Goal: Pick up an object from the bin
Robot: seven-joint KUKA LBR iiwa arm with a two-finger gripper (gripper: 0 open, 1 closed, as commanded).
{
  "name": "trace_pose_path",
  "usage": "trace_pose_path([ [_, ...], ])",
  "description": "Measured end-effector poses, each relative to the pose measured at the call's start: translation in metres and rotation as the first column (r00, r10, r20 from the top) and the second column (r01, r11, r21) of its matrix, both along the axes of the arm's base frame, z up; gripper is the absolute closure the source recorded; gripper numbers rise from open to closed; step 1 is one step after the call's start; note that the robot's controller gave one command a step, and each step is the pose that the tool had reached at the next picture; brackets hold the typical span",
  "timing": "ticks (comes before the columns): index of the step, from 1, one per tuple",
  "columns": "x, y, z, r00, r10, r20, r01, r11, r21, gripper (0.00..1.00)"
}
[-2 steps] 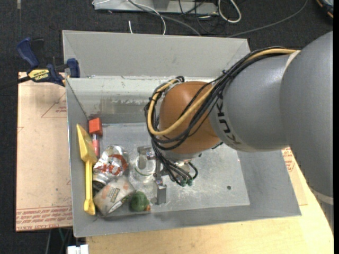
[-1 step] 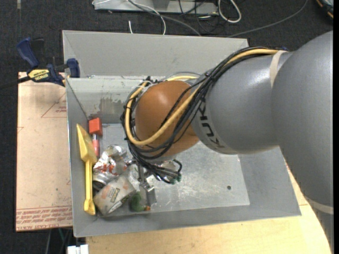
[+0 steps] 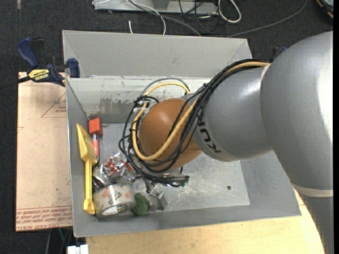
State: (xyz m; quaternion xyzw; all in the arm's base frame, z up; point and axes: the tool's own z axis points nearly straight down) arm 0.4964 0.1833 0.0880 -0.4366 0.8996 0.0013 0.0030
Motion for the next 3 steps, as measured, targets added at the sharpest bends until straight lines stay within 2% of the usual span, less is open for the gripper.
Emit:
trace_pose_path([
  [1, -0.007, 0.028, -0.015, 0.993, 0.115, 0.02, -0.115, 0.993, 0.001, 1.0],
  [2, -0.007, 0.028, -0.015, 0.993, 0.115, 0.02, -0.115, 0.993, 0.001, 1.0],
  [3, -0.012, 0.028, 0.007, 0.993, 0.114, 0.005, -0.114, 0.993, -0.001, 1.0],
])
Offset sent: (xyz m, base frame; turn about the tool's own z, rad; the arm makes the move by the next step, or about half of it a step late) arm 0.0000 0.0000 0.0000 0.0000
